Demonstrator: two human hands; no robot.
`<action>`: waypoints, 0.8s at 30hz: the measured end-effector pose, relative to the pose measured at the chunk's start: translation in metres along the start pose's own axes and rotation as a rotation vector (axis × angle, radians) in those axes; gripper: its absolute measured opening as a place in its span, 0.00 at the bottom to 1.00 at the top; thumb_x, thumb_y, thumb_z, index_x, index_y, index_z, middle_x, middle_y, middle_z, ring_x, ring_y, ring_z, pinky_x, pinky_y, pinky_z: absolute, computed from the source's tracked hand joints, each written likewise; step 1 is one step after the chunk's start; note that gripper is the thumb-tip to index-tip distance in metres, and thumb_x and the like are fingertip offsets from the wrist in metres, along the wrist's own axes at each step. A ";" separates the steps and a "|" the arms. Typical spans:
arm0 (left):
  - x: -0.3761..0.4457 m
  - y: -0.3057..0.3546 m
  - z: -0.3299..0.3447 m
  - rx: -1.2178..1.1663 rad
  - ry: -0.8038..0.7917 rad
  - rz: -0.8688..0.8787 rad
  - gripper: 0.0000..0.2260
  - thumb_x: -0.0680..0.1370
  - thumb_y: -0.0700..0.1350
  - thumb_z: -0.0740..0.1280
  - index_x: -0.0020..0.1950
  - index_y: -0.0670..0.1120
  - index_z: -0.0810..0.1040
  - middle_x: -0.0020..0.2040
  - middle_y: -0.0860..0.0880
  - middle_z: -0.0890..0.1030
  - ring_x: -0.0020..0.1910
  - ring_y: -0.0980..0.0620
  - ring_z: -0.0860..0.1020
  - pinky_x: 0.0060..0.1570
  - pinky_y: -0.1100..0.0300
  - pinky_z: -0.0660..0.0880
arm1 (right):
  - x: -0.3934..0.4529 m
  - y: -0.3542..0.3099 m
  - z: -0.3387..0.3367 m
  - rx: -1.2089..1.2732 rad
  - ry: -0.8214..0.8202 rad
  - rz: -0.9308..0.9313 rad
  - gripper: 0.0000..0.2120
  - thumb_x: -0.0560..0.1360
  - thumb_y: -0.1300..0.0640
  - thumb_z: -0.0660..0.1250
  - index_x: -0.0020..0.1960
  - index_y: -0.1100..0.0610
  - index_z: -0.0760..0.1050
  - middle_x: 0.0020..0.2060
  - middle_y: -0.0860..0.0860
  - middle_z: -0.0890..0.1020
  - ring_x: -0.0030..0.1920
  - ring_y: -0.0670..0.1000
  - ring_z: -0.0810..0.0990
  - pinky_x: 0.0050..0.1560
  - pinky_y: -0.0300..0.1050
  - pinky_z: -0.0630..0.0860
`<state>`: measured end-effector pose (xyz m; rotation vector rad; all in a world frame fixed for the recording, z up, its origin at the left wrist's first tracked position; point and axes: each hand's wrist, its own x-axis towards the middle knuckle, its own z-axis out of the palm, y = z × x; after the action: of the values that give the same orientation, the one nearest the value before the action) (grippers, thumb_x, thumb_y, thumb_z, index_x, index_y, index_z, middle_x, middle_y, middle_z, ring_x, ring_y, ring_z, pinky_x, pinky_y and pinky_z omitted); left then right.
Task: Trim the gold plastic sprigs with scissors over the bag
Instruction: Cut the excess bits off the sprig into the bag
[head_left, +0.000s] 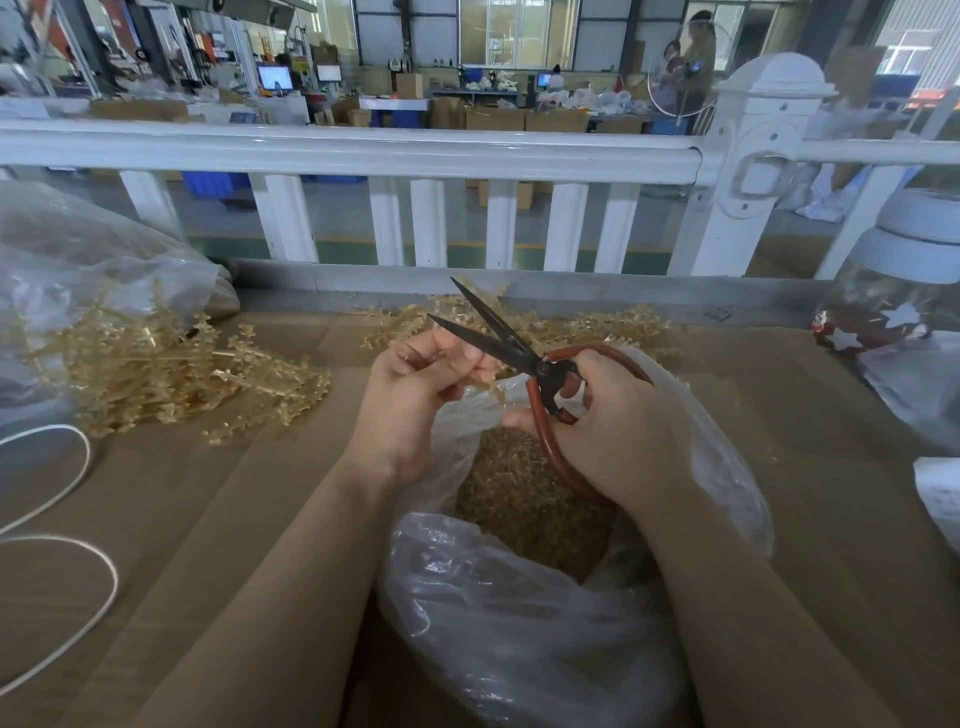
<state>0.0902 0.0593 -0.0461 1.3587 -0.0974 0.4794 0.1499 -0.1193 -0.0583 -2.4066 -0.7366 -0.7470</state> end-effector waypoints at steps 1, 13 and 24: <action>0.000 0.001 0.000 0.000 -0.005 -0.021 0.05 0.73 0.43 0.69 0.41 0.41 0.79 0.37 0.47 0.81 0.37 0.53 0.76 0.40 0.61 0.69 | 0.000 0.000 0.000 -0.007 0.000 -0.003 0.36 0.66 0.18 0.55 0.48 0.49 0.77 0.39 0.37 0.73 0.37 0.40 0.71 0.35 0.30 0.68; 0.002 0.001 -0.001 0.025 0.073 -0.027 0.08 0.76 0.36 0.68 0.37 0.43 0.82 0.34 0.48 0.83 0.36 0.53 0.79 0.42 0.62 0.75 | 0.003 -0.002 -0.002 -0.054 -0.113 0.018 0.29 0.65 0.19 0.58 0.43 0.44 0.67 0.33 0.36 0.69 0.31 0.35 0.65 0.32 0.27 0.59; 0.001 0.002 -0.002 -0.031 0.072 0.045 0.03 0.71 0.41 0.72 0.40 0.47 0.85 0.35 0.50 0.84 0.34 0.57 0.79 0.39 0.67 0.75 | -0.001 -0.001 -0.003 -0.040 -0.075 0.017 0.31 0.68 0.23 0.61 0.42 0.51 0.78 0.35 0.43 0.80 0.34 0.45 0.77 0.37 0.39 0.78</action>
<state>0.0905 0.0616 -0.0446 1.3094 -0.0762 0.5618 0.1472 -0.1207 -0.0561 -2.4852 -0.7359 -0.6739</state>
